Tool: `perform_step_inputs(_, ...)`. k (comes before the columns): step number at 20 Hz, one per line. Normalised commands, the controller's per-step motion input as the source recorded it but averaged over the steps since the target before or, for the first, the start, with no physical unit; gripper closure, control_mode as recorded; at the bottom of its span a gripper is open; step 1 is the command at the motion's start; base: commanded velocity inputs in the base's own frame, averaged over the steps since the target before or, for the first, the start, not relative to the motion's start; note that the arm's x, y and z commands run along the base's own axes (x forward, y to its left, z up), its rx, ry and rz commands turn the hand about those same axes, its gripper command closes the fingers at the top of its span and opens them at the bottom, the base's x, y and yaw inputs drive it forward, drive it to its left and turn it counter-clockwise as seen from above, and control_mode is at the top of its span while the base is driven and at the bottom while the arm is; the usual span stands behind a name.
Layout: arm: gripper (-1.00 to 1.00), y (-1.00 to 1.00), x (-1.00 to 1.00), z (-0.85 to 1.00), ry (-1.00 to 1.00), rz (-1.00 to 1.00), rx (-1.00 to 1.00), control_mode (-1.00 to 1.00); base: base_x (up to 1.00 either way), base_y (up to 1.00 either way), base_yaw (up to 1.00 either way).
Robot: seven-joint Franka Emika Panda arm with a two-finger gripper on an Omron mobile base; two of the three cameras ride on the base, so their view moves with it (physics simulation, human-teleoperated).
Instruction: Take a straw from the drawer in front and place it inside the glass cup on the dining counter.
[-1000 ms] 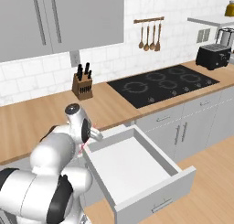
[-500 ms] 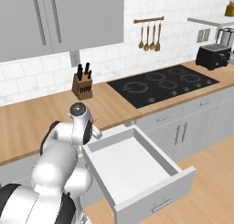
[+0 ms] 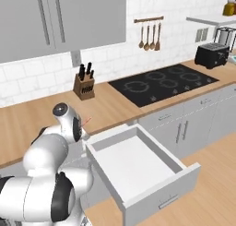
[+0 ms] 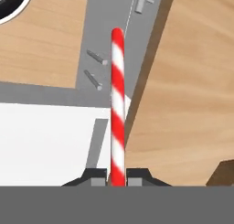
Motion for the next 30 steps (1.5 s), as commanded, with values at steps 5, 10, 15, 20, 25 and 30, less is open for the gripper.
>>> perform_step_inputs(5,1.00,0.00,0.00,0.00,0.00,0.00,0.00,1.00,-0.65,0.27,-0.27)
perform_step_inputs(10,1.00,0.00,0.00,0.00,0.00,0.00,0.00,1.00,-0.60,0.00,-0.41)
perform_step_inputs(15,1.00,0.00,0.00,0.00,0.00,0.00,0.00,1.00,-0.59,0.00,-0.55)
perform_step_inputs(20,1.00,0.00,0.00,0.00,0.00,0.00,0.00,1.00,-0.52,0.00,-0.59)
perform_step_inputs(25,1.00,0.00,0.00,0.00,0.00,0.00,0.00,1.00,-0.14,-0.05,-0.55)
perform_step_inputs(30,1.00,0.00,0.00,0.00,0.00,0.00,0.00,1.00,0.00,-0.22,-0.54)
